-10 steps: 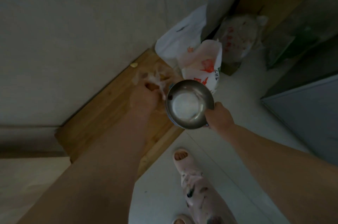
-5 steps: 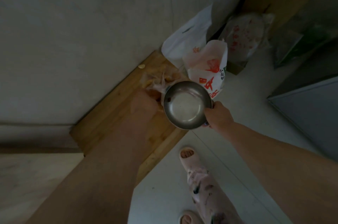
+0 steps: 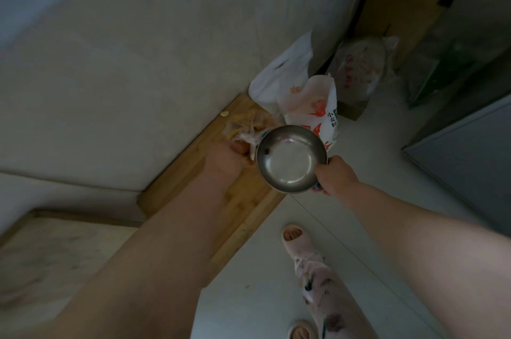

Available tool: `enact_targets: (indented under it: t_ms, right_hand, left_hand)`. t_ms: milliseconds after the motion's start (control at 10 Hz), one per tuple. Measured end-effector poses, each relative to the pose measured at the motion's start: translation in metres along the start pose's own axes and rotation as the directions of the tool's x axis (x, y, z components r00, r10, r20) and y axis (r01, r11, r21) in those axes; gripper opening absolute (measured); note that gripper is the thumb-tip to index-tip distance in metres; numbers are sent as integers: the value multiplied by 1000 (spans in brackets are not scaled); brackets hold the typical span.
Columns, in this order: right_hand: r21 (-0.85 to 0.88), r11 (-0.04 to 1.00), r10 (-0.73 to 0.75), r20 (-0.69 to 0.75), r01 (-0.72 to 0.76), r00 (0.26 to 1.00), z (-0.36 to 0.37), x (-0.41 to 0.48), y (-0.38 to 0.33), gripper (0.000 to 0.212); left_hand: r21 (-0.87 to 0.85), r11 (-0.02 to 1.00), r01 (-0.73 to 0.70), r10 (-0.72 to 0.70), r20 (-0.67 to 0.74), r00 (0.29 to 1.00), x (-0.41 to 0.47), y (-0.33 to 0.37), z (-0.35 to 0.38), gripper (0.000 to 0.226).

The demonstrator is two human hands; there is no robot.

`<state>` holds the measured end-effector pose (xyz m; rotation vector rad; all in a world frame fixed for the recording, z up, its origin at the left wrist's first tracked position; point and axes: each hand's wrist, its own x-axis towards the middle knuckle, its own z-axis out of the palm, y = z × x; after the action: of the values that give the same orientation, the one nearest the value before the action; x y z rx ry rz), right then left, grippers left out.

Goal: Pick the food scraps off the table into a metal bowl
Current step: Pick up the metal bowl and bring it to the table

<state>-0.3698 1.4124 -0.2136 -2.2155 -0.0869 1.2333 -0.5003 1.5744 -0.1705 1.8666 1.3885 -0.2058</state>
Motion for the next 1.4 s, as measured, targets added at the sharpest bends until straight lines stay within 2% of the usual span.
enact_targets:
  t_ms: [100,200,300,400,500,600,700,800,900,1000,1100,1200,1300,1400]
  right_hand:
    - [55,998,-5,9,5,1000,-7,-30,10,31]
    - [143,989,-39,-18,42,999,-22,-83,33,24]
    - [240,968,-69,-43,78,997,-39,-136,62,12]
    - [320,944,-52,-104,83,993,-60,-191,105,13]
    - [348,934,-24,-151,76,988,-79,-231,145,25]
    - [411,910,42,-228,57,973,-112,-283,192,18]
    - [393,919,80,-286,40,955,-146,-327,235,7]
    - [425,905,157,-389,26,908,-184,-370,282,16]
    - [506,861,251,-501,45,828,-225,-410,335,24]
    - [610,784,351,-586,113,730,-262,-442,385,32]
    - [708,679,463,-617,193,636,-294,-465,439,42]
    - [760,610,533,-603,224,593,-321,-491,492,26]
    - [787,580,596,-585,210,549,-348,-542,552,22]
    - [821,520,638,-557,237,532,-373,-588,616,16]
  left_hand:
    - [-22,997,-68,68,25,997,-20,0,3,24]
    - [55,988,-145,144,24,989,-68,6,7,38]
    - [127,956,-265,269,-20,963,-124,20,11,46]
    - [153,916,-370,379,-29,925,-184,36,19,49]
    - [55,934,-353,352,31,936,-220,58,34,56]
    - [-27,948,-318,313,283,907,-269,96,64,44]
    - [-30,942,-334,314,433,845,-313,131,106,43]
    - [61,852,-520,442,449,776,-361,171,153,44]
    - [78,690,-719,573,549,609,-421,211,202,42]
    - [42,555,-831,643,612,461,-492,242,242,36]
    - [47,442,-896,666,652,363,-559,265,293,35]
    - [44,343,-938,670,688,278,-614,278,332,34]
    - [6,263,-965,675,713,188,-689,292,394,29]
    - [-21,268,-963,646,746,163,-754,300,452,32]
